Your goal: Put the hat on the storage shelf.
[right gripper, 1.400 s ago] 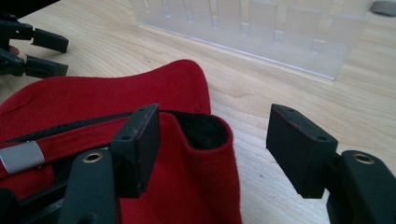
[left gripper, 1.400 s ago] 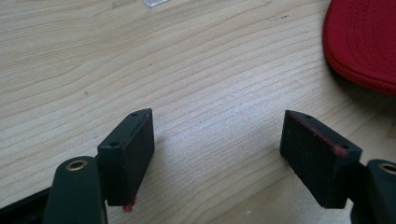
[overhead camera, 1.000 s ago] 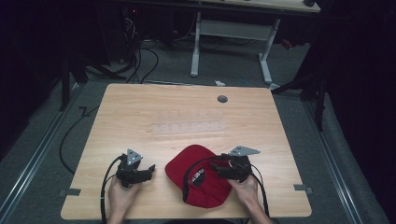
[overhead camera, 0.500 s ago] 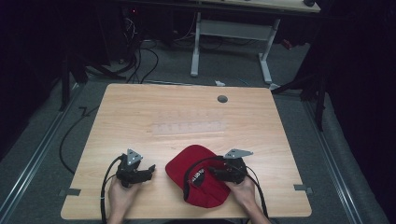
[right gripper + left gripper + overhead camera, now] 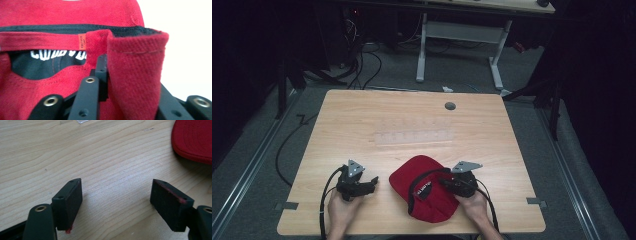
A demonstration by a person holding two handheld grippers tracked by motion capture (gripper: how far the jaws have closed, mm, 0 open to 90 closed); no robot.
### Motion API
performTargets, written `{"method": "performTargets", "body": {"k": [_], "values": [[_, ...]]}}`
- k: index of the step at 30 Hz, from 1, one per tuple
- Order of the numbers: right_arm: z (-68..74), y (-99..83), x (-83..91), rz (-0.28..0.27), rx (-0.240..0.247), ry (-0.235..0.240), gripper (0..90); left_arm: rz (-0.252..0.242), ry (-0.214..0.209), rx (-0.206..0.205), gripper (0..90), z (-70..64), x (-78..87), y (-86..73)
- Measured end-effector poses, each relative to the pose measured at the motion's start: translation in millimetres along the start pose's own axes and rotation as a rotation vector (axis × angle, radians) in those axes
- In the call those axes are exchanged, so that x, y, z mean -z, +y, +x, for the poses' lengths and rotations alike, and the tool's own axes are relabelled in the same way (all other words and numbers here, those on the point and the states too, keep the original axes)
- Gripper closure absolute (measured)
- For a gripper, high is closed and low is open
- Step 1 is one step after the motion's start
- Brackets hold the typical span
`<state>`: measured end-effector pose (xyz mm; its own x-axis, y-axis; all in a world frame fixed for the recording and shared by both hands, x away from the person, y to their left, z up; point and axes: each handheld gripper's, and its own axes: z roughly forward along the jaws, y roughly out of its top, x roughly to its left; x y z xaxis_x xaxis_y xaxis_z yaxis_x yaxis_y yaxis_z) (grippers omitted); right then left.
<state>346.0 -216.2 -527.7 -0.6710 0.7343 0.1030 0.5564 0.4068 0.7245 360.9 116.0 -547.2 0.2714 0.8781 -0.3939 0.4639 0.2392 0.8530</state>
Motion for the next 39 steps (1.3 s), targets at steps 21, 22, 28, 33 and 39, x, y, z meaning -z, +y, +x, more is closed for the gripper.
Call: {"method": "performTargets", "body": {"k": [21,22,28,33,39], "values": [[6.6,17.4,29.4,-0.065,-0.001,0.068,85.8,0.009,-0.016,-0.006,26.1,-1.8,0.0,-0.7],[5.6,19.6,33.2,-0.076,-0.011,0.070,85.9,0.009,-0.015,-0.006,25.8,-1.8,0.0,-0.7],[1.4,23.8,42.2,-0.095,-0.031,0.068,85.9,0.009,-0.015,-0.006,25.6,-1.9,0.0,-0.8],[-1.5,27.3,51.7,-0.118,-0.039,0.064,86.0,0.008,-0.011,-0.005,25.6,-2.2,-0.1,-0.8],[-3.8,34.3,60.8,-0.131,-0.043,0.056,86.0,0.003,-0.013,-0.009,27.8,-4.2,-0.3,-1.4]]}}
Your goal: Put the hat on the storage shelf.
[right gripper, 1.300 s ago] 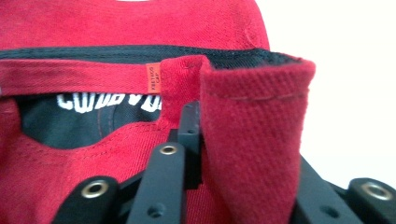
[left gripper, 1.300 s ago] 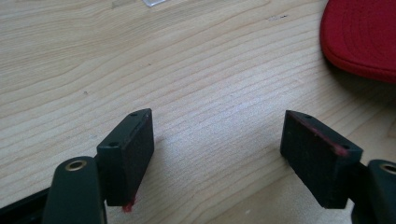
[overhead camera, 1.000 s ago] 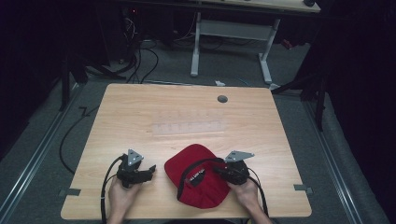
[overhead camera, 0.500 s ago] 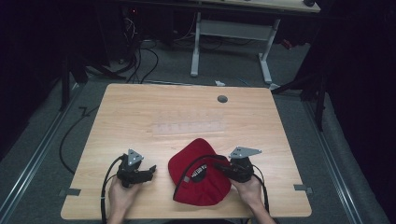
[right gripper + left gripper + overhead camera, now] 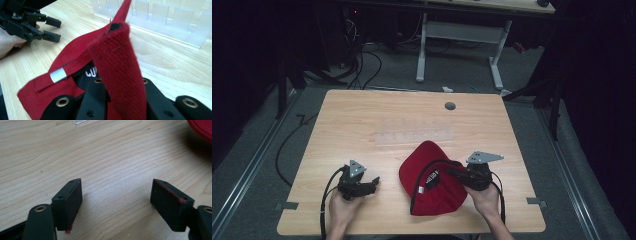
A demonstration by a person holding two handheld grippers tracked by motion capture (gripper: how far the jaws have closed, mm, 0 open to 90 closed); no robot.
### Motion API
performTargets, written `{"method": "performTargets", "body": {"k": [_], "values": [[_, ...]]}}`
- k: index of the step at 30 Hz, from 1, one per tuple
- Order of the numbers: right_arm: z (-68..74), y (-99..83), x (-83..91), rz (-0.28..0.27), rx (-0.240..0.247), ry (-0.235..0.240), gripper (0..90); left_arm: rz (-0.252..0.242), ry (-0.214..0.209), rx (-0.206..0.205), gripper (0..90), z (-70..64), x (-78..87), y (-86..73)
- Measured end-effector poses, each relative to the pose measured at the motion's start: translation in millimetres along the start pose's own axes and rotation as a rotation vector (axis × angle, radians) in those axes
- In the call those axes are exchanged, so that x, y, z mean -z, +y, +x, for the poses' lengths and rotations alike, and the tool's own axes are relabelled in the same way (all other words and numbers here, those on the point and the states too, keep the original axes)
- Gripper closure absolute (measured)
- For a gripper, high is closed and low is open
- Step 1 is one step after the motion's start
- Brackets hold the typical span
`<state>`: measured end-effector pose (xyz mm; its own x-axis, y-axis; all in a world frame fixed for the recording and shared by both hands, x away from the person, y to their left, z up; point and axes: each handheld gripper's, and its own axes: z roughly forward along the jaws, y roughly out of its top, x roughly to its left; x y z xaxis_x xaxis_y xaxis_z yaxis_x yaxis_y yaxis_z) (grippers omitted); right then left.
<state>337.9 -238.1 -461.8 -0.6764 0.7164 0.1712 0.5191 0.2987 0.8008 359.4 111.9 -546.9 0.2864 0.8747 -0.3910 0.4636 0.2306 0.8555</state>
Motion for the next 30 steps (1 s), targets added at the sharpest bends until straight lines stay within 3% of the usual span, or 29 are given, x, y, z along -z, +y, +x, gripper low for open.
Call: {"method": "performTargets", "body": {"k": [3,7,13,22,30], "values": [[-0.9,2.3,1.1,-0.001,-0.004,-0.002,86.0,-0.034,-0.012,-0.053,29.9,-6.6,3.5,-2.2],[-1.6,7.5,2.9,-0.006,-0.008,-0.004,86.0,-0.051,-0.079,-0.061,30.4,-20.2,10.0,-2.0],[-2.3,15.5,5.9,-0.018,-0.017,0.005,86.0,-0.053,-0.158,-0.107,29.9,-42.3,15.3,-7.0],[-3.8,24.1,10.6,-0.043,-0.043,0.016,86.0,-0.019,-0.241,-0.146,26.7,-66.9,13.2,-13.9],[-0.5,34.6,11.0,-0.065,-0.052,0.029,85.9,-0.005,-0.293,-0.132,26.3,-82.3,10.1,-13.5]]}}
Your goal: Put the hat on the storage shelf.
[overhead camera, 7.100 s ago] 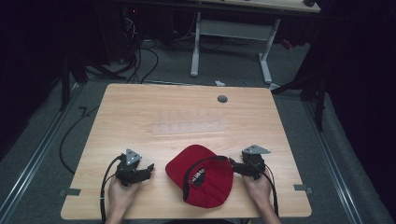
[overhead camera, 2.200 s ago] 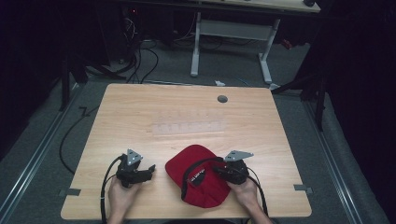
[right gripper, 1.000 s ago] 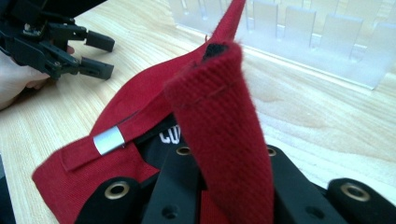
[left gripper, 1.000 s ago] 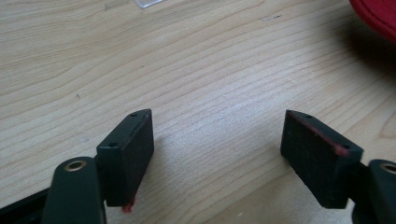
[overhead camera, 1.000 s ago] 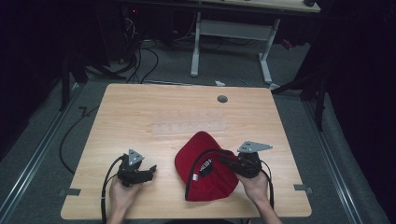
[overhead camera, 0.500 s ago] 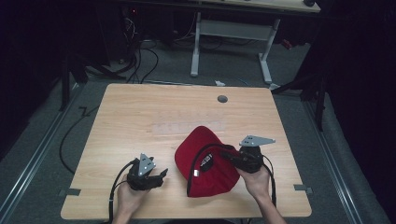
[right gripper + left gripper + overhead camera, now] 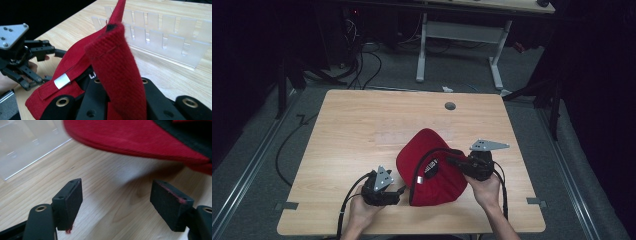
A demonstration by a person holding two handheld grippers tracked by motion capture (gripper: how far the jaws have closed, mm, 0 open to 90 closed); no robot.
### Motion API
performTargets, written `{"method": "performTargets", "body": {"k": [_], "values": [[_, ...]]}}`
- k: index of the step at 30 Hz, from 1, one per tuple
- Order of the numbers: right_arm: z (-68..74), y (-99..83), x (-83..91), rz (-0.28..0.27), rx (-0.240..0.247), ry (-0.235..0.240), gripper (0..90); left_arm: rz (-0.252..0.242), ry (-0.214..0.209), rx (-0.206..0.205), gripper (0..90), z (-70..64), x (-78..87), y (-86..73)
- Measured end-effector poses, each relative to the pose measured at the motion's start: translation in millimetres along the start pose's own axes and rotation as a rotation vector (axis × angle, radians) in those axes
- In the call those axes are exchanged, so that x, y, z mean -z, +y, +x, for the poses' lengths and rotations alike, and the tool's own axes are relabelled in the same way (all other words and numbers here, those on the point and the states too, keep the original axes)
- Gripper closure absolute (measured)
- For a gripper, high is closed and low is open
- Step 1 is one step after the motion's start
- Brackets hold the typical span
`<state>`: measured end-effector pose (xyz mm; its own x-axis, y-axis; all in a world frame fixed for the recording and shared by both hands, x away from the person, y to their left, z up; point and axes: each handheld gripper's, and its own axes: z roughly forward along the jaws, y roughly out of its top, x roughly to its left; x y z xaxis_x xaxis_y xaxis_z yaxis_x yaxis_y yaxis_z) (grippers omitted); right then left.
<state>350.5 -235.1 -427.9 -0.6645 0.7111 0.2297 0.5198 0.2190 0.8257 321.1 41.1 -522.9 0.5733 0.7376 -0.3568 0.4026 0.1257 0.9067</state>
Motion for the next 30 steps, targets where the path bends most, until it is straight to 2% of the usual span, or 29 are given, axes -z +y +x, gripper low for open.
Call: {"method": "performTargets", "body": {"k": [4,9,15,22,30], "values": [[2.2,2.9,-1.8,-0.009,-0.008,0.008,85.9,0.000,-0.019,-0.003,26.0,-7.2,-3.1,0.1],[1.8,1.5,-4.2,-0.016,-0.030,0.023,85.7,-0.017,-0.018,0.001,24.8,-12.2,-3.5,1.0],[-0.8,-4.0,-4.9,0.009,-0.043,-0.011,85.6,-0.052,0.002,-0.006,22.8,-12.8,0.6,2.9],[-3.1,-9.4,-6.4,0.046,-0.055,-0.039,85.5,-0.065,0.003,-0.049,20.7,-16.7,3.5,3.9],[-0.6,-10.4,-8.7,0.080,-0.056,-0.034,85.3,-0.090,-0.005,-0.092,20.3,-20.8,7.6,8.0]]}}
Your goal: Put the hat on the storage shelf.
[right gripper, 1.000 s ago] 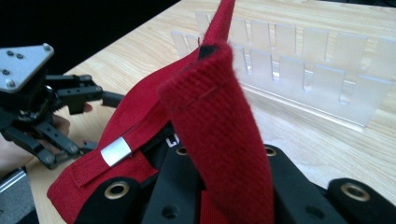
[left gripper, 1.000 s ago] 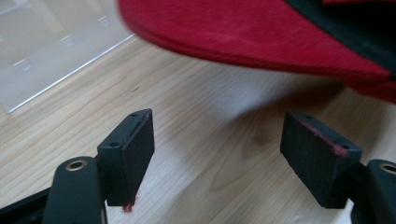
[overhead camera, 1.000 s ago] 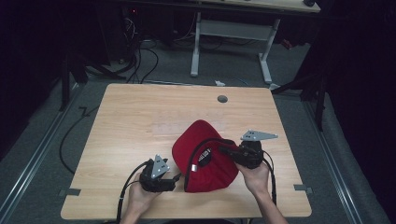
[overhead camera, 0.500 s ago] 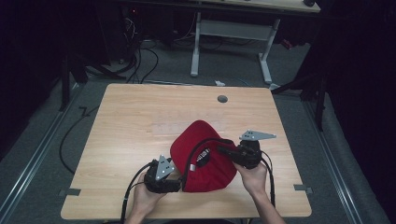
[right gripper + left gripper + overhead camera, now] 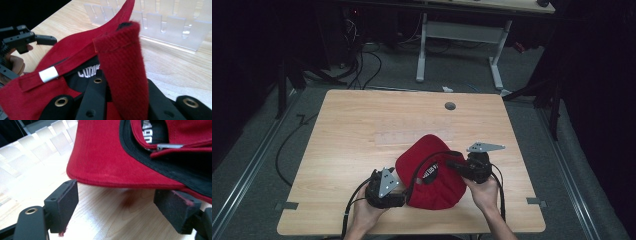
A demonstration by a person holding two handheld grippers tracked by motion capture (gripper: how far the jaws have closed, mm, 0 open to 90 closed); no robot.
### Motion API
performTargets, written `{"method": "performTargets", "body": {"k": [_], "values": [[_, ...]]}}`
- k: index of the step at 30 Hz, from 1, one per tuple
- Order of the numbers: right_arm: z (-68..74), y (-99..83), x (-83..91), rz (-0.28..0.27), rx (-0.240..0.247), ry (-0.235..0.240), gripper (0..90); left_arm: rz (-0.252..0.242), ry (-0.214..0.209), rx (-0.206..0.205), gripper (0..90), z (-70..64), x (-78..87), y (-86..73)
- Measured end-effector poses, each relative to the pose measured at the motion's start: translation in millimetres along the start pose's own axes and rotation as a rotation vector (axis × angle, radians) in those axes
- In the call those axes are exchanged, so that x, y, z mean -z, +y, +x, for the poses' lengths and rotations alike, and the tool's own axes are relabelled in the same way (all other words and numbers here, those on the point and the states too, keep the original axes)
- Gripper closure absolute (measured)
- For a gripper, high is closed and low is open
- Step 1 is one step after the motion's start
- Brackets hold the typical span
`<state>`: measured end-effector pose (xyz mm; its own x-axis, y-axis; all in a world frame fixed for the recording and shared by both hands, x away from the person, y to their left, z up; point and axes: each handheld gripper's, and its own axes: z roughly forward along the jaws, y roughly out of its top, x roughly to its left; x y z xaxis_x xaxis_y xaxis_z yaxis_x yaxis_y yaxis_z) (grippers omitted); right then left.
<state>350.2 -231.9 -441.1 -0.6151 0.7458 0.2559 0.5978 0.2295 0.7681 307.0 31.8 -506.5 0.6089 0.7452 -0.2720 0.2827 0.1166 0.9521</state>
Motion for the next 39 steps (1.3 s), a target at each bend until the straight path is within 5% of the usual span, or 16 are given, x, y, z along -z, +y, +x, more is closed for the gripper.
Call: {"method": "performTargets", "body": {"k": [20,23,26,32,39], "values": [[7.9,2.4,-8.0,0.015,-0.019,0.054,84.8,-0.031,0.037,-0.093,29.8,-1.0,2.8,1.1],[10.7,1.7,-11.9,0.026,-0.033,0.139,84.8,-0.022,-0.011,-0.061,36.9,-3.9,3.6,5.0],[25.2,4.1,-18.1,0.040,0.023,0.118,84.6,-0.019,-0.022,-0.105,42.8,-7.9,4.8,2.4],[22.0,4.0,-20.0,0.029,0.013,0.139,78.5,0.022,-0.105,-0.042,60.1,-5.8,12.3,8.0],[16.1,2.7,-15.3,0.005,-0.009,0.144,66.5,0.043,-0.136,-0.071,68.1,-12.2,16.6,15.1]]}}
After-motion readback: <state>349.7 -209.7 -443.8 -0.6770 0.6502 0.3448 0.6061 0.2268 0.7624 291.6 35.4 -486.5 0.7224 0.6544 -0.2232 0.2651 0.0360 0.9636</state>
